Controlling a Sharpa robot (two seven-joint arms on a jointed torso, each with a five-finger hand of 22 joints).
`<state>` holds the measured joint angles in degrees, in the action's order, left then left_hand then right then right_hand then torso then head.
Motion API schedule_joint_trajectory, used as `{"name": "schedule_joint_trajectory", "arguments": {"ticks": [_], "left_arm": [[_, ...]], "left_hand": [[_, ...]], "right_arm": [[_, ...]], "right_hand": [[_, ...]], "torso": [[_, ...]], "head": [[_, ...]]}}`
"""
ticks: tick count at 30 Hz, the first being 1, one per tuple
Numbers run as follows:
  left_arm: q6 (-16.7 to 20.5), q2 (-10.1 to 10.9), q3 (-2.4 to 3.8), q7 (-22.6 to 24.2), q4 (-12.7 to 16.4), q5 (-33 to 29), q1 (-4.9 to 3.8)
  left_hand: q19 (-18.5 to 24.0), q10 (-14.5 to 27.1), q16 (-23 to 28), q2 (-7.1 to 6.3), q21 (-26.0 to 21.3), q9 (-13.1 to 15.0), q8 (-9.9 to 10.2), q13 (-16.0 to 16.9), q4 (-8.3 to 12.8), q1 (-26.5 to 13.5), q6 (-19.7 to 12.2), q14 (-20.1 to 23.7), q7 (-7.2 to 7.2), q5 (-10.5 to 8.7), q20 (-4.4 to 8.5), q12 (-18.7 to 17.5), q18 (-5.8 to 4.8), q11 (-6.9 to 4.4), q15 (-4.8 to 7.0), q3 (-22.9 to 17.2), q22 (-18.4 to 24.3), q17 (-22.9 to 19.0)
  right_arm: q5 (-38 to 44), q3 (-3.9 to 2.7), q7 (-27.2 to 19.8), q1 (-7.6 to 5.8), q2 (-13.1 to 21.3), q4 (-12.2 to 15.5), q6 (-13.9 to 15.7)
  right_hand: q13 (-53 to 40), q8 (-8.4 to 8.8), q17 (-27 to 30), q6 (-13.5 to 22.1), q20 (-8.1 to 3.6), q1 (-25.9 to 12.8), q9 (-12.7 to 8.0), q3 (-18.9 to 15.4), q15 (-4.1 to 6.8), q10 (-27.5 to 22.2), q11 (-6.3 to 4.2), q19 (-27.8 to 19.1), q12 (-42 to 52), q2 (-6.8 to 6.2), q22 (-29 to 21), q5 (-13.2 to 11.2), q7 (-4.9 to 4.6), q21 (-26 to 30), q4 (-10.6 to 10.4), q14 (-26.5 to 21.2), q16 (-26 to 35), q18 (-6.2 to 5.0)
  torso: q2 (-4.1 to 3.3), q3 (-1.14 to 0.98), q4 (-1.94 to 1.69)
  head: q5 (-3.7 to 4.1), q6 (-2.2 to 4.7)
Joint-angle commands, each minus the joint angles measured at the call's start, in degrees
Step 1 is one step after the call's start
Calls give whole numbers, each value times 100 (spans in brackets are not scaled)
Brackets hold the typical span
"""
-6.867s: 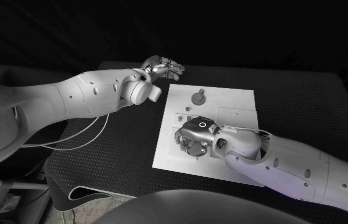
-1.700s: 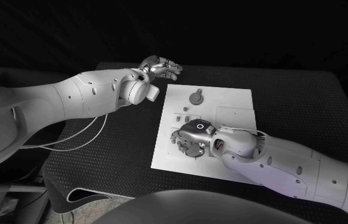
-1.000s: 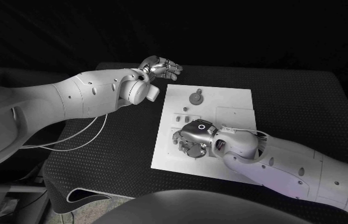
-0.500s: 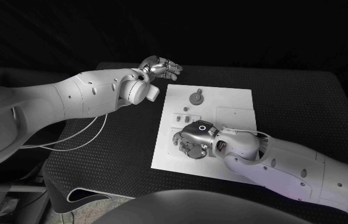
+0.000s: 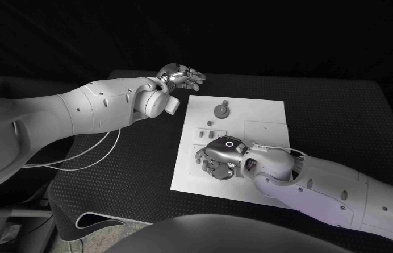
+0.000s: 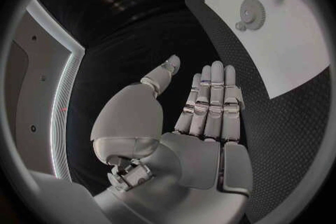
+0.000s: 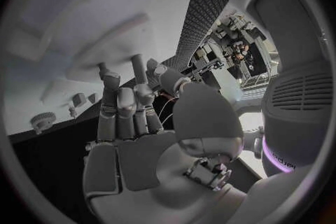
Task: Assemble the parts on the task board
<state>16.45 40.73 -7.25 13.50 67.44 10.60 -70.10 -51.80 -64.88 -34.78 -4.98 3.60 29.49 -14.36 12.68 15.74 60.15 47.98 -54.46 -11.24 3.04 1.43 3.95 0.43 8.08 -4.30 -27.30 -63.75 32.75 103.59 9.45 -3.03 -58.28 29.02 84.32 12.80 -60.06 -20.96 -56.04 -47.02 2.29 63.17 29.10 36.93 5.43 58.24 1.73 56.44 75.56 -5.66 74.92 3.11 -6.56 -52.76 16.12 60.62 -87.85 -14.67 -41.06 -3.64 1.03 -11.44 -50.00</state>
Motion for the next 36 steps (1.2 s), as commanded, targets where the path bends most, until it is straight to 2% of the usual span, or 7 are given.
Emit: {"name": "schedule_joint_trajectory", "arguments": {"ticks": [1,8,15,20,28,30,36], "left_arm": [[-75,-3,5,31,10,-25,-8],[-70,5,5,31,9,-25,-8],[-69,10,5,30,8,-25,-8],[-68,9,5,31,9,-25,-8],[-68,4,5,31,4,-25,-8],[-69,2,5,30,5,-25,-8],[-68,3,5,27,3,-25,-8]], "left_hand": [[18,47,33,-10,28,-6,10,-8,-11,-47,-34,-46,6,-14,-11,-12,-42,9,-4,36,6,8],[19,49,36,-11,28,-7,11,-8,-10,-46,-38,-46,4,-14,-11,-11,-42,10,-4,37,6,11],[20,51,38,-13,28,-7,11,-8,-10,-46,-42,-46,2,-14,-12,-10,-42,10,-5,37,7,14],[20,52,40,-12,28,-8,11,-9,-11,-48,-44,-46,1,-14,-12,-10,-42,11,-5,38,8,16],[19,53,43,-10,29,-8,11,-9,-14,-50,-47,-47,0,-14,-13,-9,-42,11,-5,39,9,20],[19,54,43,-9,29,-8,11,-9,-15,-51,-47,-47,-1,-14,-13,-9,-42,11,-6,39,9,21],[20,56,46,-8,29,-9,10,-9,-18,-56,-49,-47,-2,-14,-13,-9,-42,12,-6,40,10,24]], "right_arm": [[-364,0,-141,7,37,48,508],[-482,-7,-157,4,202,171,587],[-483,-7,-129,3,265,122,490],[-426,-7,-110,3,274,100,426],[-377,-7,-147,4,252,94,382],[-364,-7,-154,4,246,96,377],[-321,-7,-152,4,245,84,335]], "right_hand": [[23,233,31,-223,8,-229,-105,-250,-92,-632,-25,61,44,-281,98,-25,-116,-43,-9,-23,-55,-32],[79,431,115,168,-9,-426,-206,-608,-198,-705,88,36,80,-524,83,-22,-238,-19,-10,-82,-104,-33],[126,356,182,49,-15,-369,-194,-645,-281,-732,172,34,131,-462,77,-22,-322,-3,-20,-112,-156,-33],[176,199,246,-229,-11,-285,-145,-659,-254,-741,130,36,178,-237,84,-23,-268,-5,6,-129,-209,-33],[281,-66,366,-764,-11,-121,-41,-663,-68,-725,-76,17,225,479,99,-21,-45,-13,39,-150,-276,-33],[328,-85,414,-848,4,0,-34,-242,-19,-707,-119,37,222,420,78,-28,-7,10,-162,-152,-283,-33],[376,-134,467,-931,5,21,7,-37,7,-687,-147,52,226,448,87,-22,26,1,-201,-146,-301,-33]], "torso": [[0,-3,1],[1,0,4],[0,-1,5],[-1,-4,2],[0,-5,2],[0,-4,2],[0,-2,-1]], "head": [[2,0],[4,0],[-6,0],[-1,0],[8,0],[6,0],[9,0]]}}
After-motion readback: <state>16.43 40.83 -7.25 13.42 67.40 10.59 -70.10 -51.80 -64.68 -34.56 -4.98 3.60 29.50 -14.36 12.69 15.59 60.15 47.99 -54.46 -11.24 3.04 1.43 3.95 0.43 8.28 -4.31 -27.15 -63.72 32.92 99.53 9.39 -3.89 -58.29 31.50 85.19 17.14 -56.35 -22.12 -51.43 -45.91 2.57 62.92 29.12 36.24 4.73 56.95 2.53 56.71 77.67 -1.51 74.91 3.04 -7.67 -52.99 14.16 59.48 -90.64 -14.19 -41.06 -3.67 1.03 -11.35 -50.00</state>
